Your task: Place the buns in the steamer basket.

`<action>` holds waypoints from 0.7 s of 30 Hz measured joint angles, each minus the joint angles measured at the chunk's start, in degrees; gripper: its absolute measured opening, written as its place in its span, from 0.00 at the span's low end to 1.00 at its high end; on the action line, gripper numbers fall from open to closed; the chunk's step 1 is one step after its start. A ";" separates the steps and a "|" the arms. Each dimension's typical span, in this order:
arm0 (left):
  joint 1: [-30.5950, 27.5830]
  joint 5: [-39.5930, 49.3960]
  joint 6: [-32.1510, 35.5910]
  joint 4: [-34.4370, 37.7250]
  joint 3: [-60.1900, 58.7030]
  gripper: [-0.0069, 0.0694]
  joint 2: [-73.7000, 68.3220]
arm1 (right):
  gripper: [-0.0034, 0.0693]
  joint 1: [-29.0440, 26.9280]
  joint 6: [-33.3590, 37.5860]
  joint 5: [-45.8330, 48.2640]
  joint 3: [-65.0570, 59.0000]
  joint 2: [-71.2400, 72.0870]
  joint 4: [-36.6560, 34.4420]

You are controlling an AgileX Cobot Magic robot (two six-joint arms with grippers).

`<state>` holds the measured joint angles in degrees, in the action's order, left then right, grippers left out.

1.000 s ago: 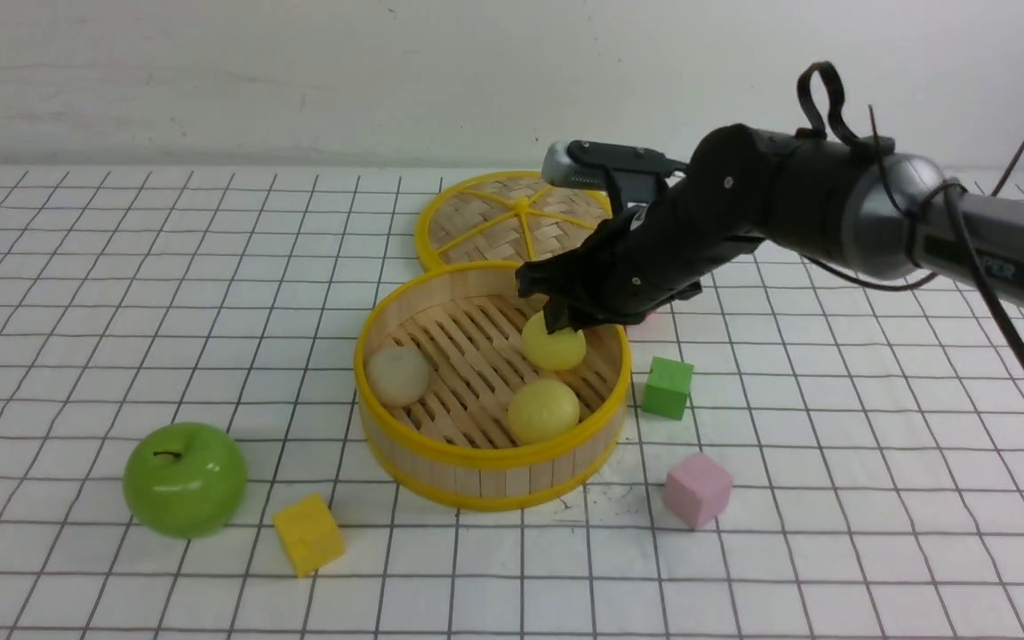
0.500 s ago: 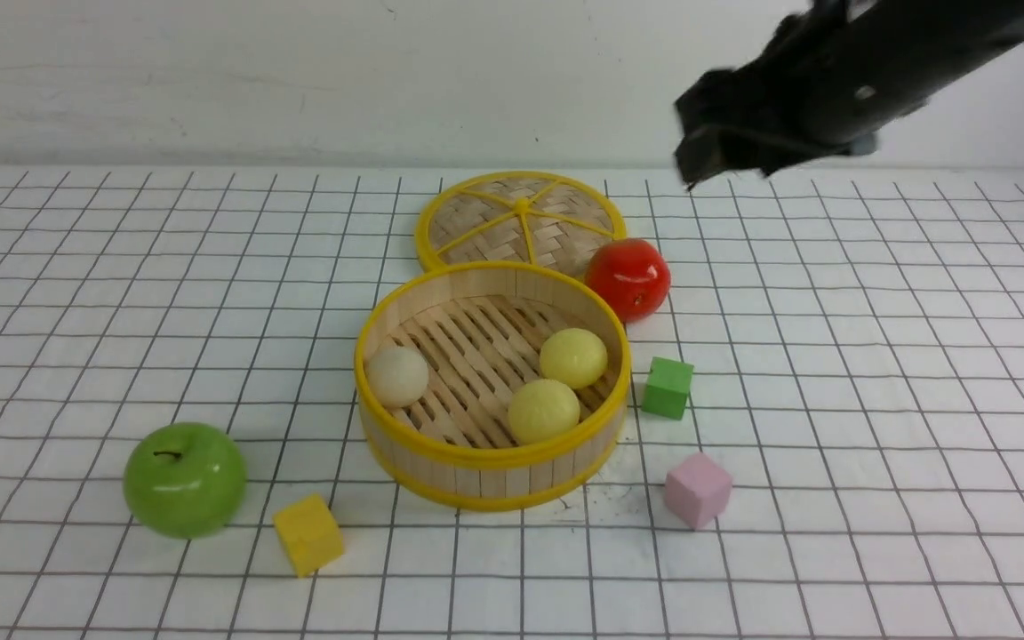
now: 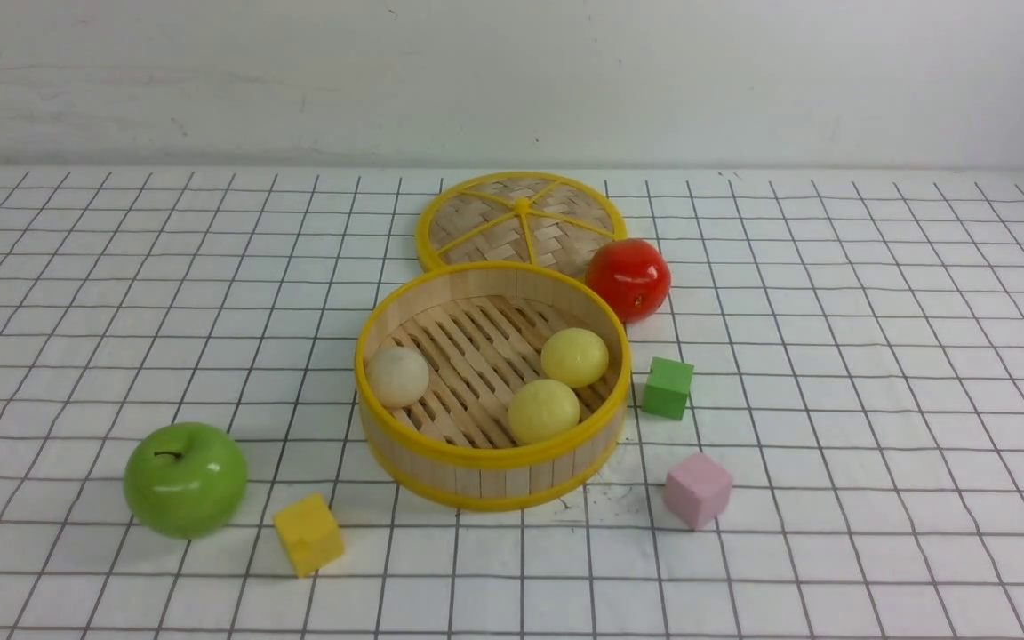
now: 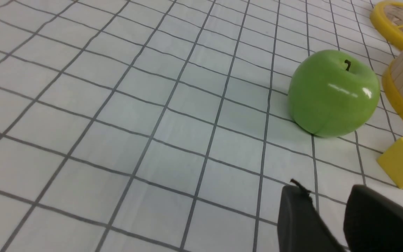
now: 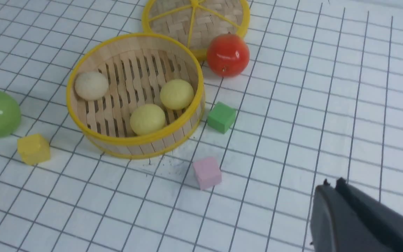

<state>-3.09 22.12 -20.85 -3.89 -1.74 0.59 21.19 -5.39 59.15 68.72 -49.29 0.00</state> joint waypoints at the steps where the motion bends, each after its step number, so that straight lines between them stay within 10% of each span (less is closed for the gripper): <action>1: 0.00 0.00 0.00 0.00 0.00 0.35 0.00 | 0.02 0.00 -0.58 -1.62 -5.16 3.58 0.00; 21: 0.00 0.00 0.00 0.00 0.00 0.38 0.00 | 0.03 0.00 -1.75 -4.33 -28.68 13.46 0.39</action>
<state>-3.09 22.12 -20.85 -3.89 -1.74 0.59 21.19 -7.14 54.82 40.04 -35.84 0.39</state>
